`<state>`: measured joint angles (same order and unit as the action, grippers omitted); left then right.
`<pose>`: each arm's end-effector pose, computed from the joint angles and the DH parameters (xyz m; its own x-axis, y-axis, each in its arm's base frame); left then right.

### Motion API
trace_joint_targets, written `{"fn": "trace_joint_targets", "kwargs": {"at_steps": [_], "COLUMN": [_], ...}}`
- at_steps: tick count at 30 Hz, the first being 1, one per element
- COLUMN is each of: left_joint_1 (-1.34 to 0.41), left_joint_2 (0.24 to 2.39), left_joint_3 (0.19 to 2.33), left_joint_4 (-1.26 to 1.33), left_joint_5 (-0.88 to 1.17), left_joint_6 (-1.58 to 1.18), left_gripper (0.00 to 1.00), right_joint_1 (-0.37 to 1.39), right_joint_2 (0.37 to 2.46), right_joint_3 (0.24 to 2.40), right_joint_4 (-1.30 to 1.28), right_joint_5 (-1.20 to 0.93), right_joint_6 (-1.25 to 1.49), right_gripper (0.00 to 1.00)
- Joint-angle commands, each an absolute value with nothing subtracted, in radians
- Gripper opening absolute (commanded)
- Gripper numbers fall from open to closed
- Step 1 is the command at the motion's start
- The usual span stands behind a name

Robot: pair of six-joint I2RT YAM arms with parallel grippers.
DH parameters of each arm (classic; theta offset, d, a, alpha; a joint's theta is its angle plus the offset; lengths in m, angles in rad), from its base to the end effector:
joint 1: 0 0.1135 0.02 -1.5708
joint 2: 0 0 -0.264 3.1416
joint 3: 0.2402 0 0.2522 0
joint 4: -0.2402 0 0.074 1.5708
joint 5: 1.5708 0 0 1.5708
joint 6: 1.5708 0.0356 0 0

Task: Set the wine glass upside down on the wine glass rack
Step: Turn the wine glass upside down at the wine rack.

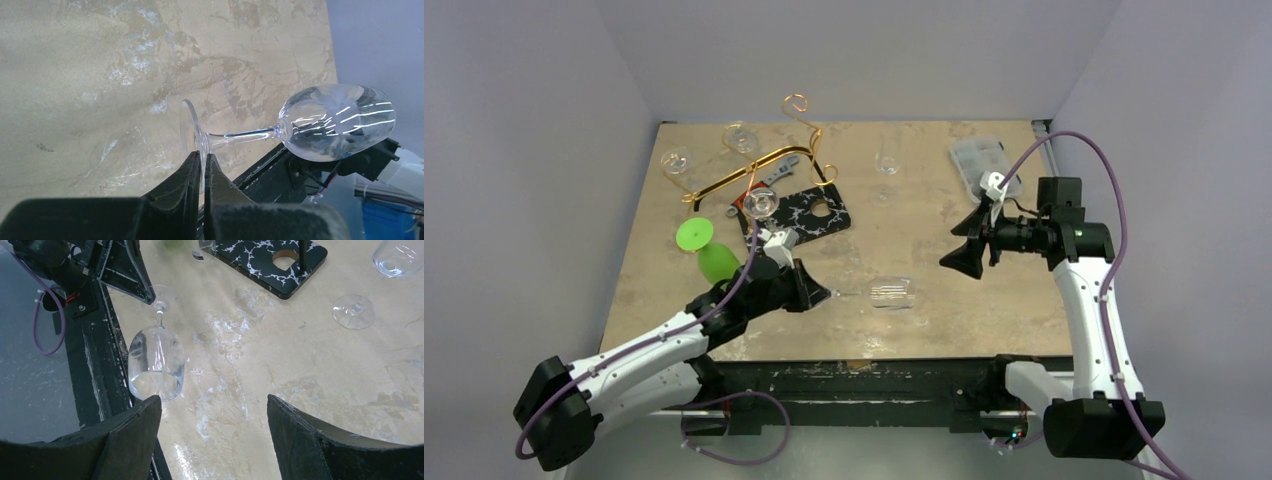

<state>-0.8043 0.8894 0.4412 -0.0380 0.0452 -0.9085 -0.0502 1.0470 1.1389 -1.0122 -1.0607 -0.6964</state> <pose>0.1357 -0.1433 0.2153 -0.7886 -0.3167 -0.5270 0.2040 0.6738 -0.7102 0.1830 0.0219 0.3516 -0.2869 -0.2992 -0.9101 -0.8959 0.4201 0.1443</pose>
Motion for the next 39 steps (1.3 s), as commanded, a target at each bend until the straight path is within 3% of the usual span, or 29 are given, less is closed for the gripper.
{"fn": "trace_joint_targets", "kwargs": {"at_steps": [1,17,39], "left_joint_1": [-0.794,-0.794,-0.843], "left_joint_2": [0.861,0.867,0.978], "left_joint_3": [0.549,0.814,1.193], "left_joint_4": [-0.118,-0.411,-0.68], "left_joint_5": [0.087,0.102,0.058], "left_joint_6": [-0.758,-0.346,0.09], "left_gripper": [0.0,0.0,0.0], "right_joint_1": [-0.062,-0.128,-0.181], "right_joint_2": [1.053,1.064,1.068], "right_joint_3": [1.169,0.951,0.955], "right_joint_4": [-0.958,-0.595,-0.624], "right_joint_5": [-1.039,-1.179,-1.21], "right_joint_6": [-0.664,-0.397,-0.417], "right_gripper": [0.76,0.76,0.76]}}
